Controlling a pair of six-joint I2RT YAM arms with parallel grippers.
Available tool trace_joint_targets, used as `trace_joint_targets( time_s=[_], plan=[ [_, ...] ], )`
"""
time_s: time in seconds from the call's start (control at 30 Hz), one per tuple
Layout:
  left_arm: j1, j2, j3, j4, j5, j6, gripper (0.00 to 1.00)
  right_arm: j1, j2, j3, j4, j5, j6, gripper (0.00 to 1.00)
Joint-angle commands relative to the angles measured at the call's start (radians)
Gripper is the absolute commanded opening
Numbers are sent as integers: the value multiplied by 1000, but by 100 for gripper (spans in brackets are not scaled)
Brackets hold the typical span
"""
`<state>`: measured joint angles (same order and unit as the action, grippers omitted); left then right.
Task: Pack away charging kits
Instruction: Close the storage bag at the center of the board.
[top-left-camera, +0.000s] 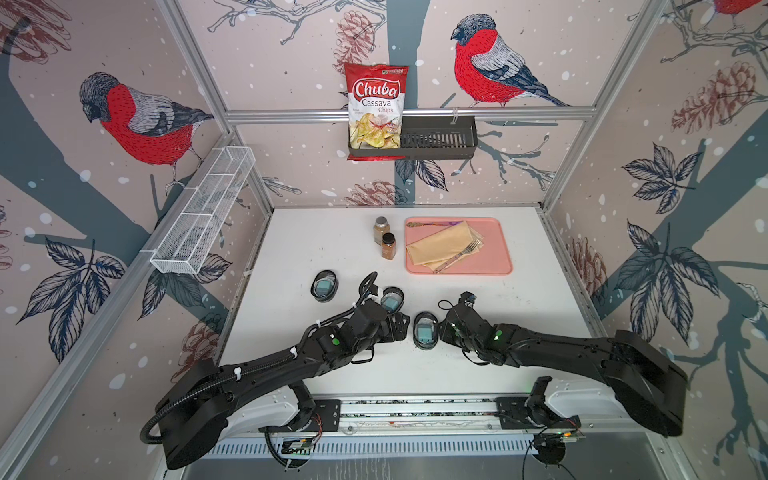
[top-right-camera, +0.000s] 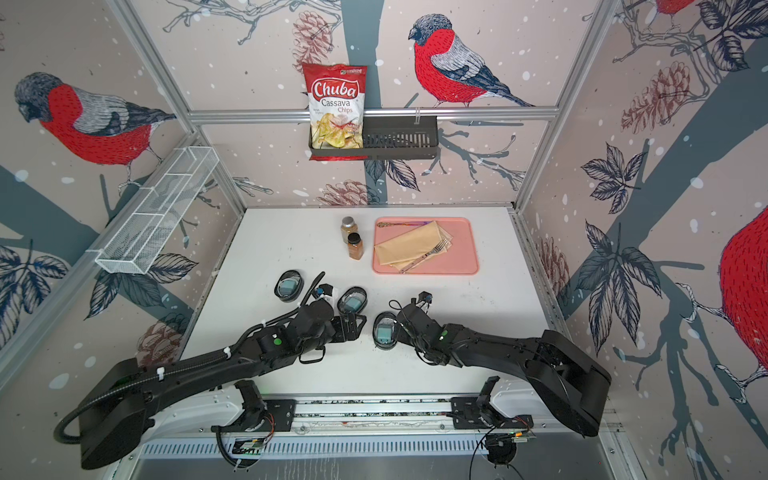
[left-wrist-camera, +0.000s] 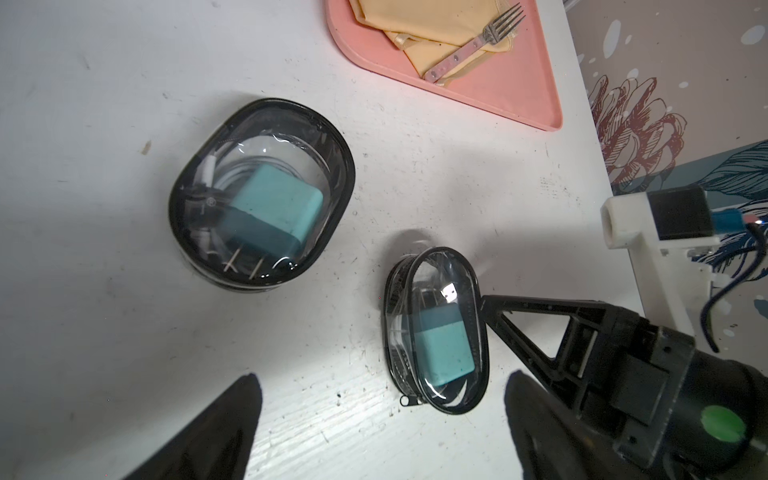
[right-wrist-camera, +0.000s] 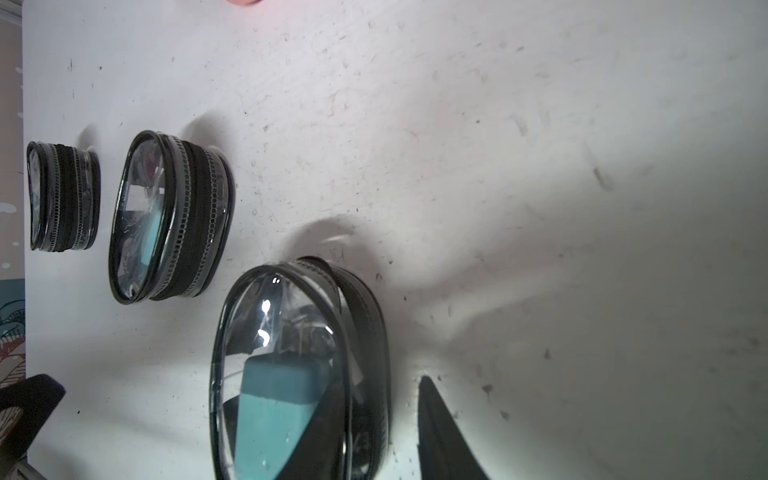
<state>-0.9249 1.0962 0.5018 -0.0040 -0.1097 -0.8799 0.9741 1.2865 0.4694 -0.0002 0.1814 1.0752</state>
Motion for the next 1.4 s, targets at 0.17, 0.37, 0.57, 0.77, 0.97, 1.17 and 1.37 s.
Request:
trace_joint_targets(
  time_s=[0.17,0.37,0.57,0.77,0.97,1.17,1.37],
  plan=[
    [2,54,54,-24,-7,-12,96,7,-68,3,-19,29,-8,32],
    [1,99,69,-11,-3,-25,96,34,-88,29,-30,41,-17,49],
    [1,106,64,7,4,-27,96,32,-38,23,-26,58,3,51],
    [3,131,56,48,50,-21,96,10,-12,5,-4,55,2,32],
    [7,156,59,86,95,-12,96,-6,-7,-19,53,20,-14,25],
    [14,183,61,104,113,-10,96,-7,36,-1,88,-14,-30,40],
    [21,243,62,149,172,-10,95,-19,59,-23,108,-25,-26,24]
  ],
)
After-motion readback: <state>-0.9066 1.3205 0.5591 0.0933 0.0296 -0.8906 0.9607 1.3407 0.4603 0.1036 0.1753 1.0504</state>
